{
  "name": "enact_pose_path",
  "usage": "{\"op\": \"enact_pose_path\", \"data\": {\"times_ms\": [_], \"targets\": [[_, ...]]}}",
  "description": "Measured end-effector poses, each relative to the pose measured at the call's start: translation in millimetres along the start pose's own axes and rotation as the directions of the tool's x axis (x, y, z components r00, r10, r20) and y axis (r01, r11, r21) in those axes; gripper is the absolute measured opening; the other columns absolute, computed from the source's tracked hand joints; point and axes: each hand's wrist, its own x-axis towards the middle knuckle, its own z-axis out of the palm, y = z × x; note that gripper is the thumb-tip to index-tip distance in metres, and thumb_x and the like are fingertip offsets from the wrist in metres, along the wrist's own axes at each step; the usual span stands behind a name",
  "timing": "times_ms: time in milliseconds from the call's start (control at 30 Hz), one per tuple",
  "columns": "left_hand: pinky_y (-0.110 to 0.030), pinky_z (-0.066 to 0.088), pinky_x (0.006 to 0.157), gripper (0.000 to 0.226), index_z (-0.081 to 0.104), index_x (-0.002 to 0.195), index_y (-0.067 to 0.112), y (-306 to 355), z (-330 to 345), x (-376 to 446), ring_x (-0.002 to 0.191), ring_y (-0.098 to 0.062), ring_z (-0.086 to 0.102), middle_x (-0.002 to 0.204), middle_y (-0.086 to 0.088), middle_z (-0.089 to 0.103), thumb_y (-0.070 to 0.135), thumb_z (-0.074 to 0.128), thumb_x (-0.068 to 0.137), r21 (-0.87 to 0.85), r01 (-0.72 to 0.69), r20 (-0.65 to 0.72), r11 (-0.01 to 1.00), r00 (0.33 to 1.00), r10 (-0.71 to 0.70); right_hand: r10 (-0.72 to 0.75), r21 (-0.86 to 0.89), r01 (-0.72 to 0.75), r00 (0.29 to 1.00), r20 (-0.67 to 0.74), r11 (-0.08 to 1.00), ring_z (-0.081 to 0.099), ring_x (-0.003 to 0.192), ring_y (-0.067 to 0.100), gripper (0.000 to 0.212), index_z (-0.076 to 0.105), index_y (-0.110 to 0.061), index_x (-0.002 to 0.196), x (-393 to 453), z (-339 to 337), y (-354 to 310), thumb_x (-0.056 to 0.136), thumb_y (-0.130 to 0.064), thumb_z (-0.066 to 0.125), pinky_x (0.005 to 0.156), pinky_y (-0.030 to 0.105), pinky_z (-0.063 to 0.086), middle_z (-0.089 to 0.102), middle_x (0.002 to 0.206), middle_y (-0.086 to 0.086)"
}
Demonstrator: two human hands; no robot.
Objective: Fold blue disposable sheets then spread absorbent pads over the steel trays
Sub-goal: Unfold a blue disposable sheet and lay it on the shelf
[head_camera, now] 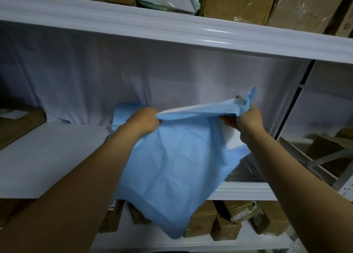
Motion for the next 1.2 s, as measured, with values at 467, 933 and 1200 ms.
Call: {"op": "enact_pose_path", "data": {"times_ms": [467, 933, 1200], "targets": [[-0.028, 0.041, 0.091, 0.030, 0.063, 0.115, 0.008, 8, 13, 90, 0.117, -0.031, 0.057, 0.124, -0.017, 0.062, 0.006, 0.045, 0.092, -0.224, 0.021, -0.356, 0.974, 0.929, -0.102, 0.009, -0.298, 0.052, 0.980, 0.197, 0.953, 0.062, 0.075, 0.023, 0.029, 0.058, -0.002, 0.118, 62, 50, 41, 0.096, -0.019, 0.049, 0.064, 0.034, 0.057, 0.064, 0.110, 0.028], [-0.034, 0.047, 0.090, 0.026, 0.068, 0.107, 0.016, -22, 106, 1, 0.111, -0.027, 0.058, 0.112, -0.007, 0.066, 0.013, 0.054, 0.086, 0.182, -0.054, 0.074, 0.982, 0.996, 0.041, 0.052, -0.971, 0.078, 0.994, 0.092, 0.227, 0.058, 0.111, 0.033, 0.034, 0.049, -0.018, 0.124, 51, -3, 105, 0.090, -0.017, 0.049, 0.086, 0.038, 0.045, 0.061, 0.120, 0.014], [-0.040, 0.041, 0.100, 0.063, 0.052, 0.130, 0.015, -20, 142, -22, 0.123, -0.030, 0.041, 0.132, -0.008, 0.044, 0.044, 0.070, 0.077, 0.302, -0.214, 0.599, 0.929, 0.801, -0.010, 0.176, -0.981, -0.001, 0.984, 0.034, 0.195, 0.063, 0.105, 0.029, 0.036, 0.056, -0.010, 0.119, 41, -19, 132, 0.084, -0.012, 0.066, 0.090, 0.034, 0.051, 0.065, 0.114, 0.012]]}}
